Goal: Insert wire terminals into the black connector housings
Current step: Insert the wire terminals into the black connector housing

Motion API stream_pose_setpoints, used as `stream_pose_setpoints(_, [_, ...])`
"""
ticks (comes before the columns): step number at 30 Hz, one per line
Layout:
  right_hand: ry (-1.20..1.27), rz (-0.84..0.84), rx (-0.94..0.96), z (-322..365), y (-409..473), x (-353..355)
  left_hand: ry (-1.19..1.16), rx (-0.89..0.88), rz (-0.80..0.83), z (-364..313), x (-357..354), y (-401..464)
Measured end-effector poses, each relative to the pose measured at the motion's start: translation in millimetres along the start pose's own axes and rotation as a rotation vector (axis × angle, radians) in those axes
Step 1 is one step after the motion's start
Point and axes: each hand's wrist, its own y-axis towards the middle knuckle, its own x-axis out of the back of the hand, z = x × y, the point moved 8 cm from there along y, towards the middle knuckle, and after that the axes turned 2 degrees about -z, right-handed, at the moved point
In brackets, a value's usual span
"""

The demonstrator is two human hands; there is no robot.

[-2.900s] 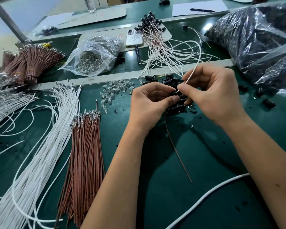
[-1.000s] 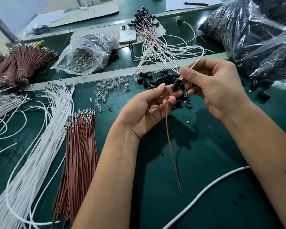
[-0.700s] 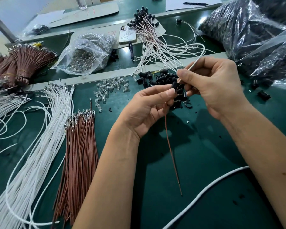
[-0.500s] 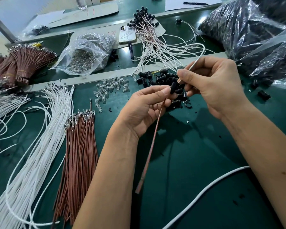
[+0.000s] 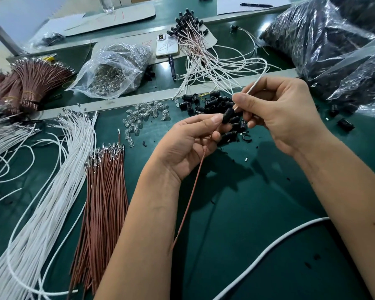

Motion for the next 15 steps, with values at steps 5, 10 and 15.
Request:
stream_pose_setpoints(5, [-0.138, -0.062, 0.079, 1, -2, 1, 0.090, -0.044, -0.063, -3, 6, 1])
stream_pose_setpoints(10, [-0.038, -0.040, -0.004, -5, -1, 0, 0.123, -0.096, -0.111, -8, 10, 3])
stream_pose_setpoints(15, [0.040, -0.061, -0.049, -5, -1, 3, 0.123, -0.082, -0.077, -8, 10, 3])
